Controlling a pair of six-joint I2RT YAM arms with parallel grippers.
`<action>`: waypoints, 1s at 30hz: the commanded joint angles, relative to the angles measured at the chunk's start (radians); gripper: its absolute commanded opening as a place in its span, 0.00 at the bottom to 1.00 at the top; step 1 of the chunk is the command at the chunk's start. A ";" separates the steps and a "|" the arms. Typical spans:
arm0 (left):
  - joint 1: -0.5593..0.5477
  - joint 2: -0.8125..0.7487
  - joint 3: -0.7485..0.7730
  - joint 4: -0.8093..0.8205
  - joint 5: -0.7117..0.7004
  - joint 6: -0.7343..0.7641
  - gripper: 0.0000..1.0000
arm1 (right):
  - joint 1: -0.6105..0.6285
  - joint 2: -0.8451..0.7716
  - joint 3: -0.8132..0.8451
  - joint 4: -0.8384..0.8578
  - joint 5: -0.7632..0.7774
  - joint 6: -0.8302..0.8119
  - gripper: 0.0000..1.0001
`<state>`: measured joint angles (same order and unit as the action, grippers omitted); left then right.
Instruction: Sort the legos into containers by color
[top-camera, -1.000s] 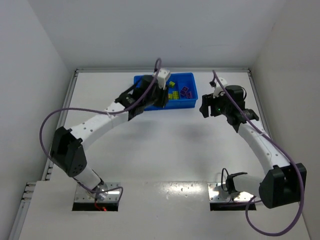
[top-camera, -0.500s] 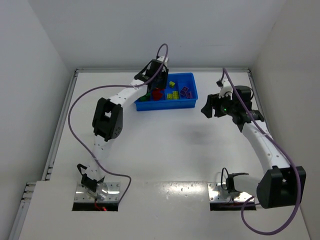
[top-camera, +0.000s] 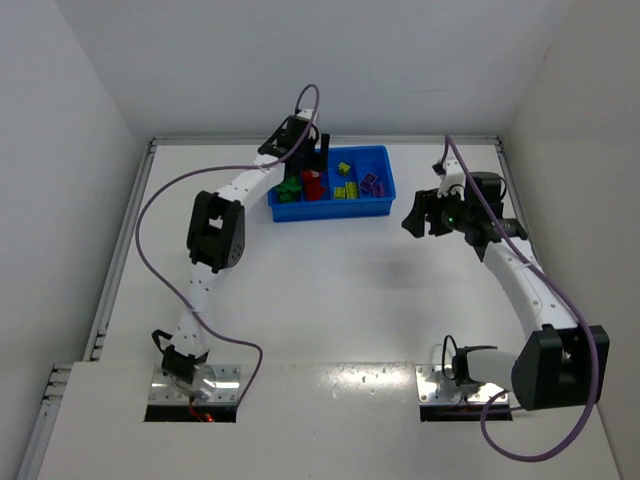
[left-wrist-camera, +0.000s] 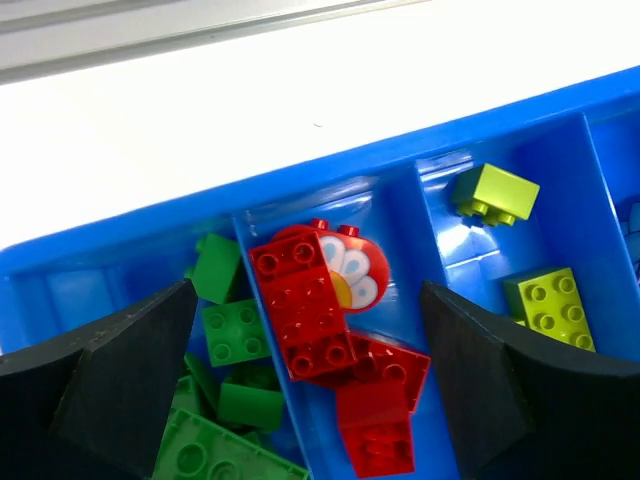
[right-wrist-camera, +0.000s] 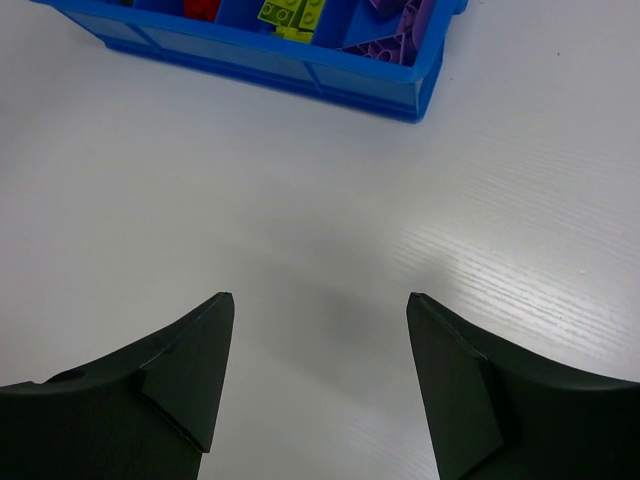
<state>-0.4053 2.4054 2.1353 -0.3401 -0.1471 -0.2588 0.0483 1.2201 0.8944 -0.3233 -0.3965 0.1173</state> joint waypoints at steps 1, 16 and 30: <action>-0.001 -0.026 0.049 0.033 -0.002 0.027 1.00 | -0.004 0.021 0.057 0.015 -0.009 0.002 0.71; 0.063 -0.912 -0.615 -0.071 0.089 0.073 1.00 | -0.116 0.071 0.129 -0.004 -0.090 0.015 0.73; 0.161 -1.420 -1.192 -0.125 -0.049 0.207 1.00 | -0.197 0.064 0.044 0.038 -0.099 0.015 0.73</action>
<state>-0.2657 1.0409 0.9764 -0.4625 -0.1631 -0.0864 -0.1337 1.2987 0.9478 -0.3313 -0.4694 0.1257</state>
